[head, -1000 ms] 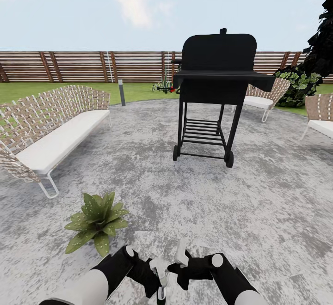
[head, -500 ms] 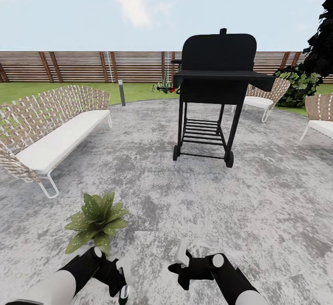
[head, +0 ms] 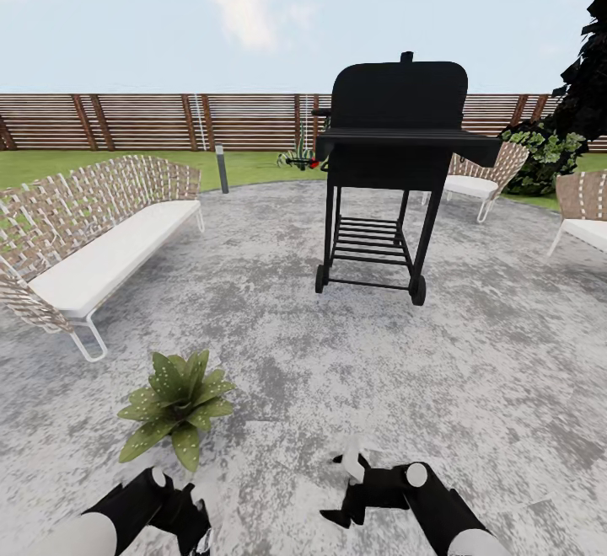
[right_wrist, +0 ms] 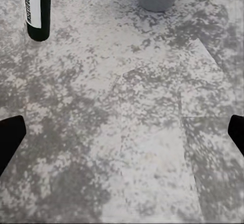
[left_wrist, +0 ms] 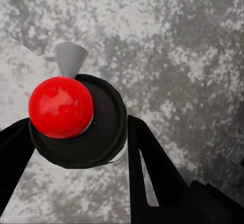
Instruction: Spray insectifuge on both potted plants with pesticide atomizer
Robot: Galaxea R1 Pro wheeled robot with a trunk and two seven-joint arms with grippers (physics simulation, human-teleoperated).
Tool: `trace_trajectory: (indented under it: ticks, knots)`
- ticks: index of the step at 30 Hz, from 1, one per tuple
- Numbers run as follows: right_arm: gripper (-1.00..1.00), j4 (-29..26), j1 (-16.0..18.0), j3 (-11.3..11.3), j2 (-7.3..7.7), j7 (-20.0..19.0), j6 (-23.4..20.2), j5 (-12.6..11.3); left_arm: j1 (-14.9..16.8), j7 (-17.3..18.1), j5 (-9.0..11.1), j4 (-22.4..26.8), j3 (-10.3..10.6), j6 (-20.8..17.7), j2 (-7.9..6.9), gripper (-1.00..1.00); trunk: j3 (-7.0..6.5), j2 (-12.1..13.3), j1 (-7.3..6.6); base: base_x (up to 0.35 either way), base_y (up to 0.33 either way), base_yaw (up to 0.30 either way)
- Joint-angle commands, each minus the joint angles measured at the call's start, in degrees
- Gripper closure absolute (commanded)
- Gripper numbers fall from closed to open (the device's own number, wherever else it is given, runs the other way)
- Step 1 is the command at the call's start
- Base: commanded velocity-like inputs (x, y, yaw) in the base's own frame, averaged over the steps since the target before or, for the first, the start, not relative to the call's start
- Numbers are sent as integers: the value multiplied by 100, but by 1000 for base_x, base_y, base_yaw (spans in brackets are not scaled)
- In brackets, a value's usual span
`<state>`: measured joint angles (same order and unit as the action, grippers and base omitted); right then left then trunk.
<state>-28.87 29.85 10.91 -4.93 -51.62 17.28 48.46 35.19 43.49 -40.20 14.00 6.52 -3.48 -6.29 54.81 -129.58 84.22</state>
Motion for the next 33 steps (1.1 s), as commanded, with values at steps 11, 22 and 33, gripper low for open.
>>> trace_trajectory:
  ticks: [11,22,33]
  knots:
    - [-100,1339,-185,2889,1206,2078,45,56,-382,-1772,2484,-76,-66,641,50,100,5,-2,-1,0,0,0]
    - [-100,2192,-672,3245,1013,4877,205,30,-882,-4160,4351,-643,-68,1289,88,100,5,-2,-1,0,0,0]
    - [-100,2257,-682,3229,817,5104,228,75,-912,-4303,4364,-1043,-64,1707,93,100,5,-2,-1,0,0,0]
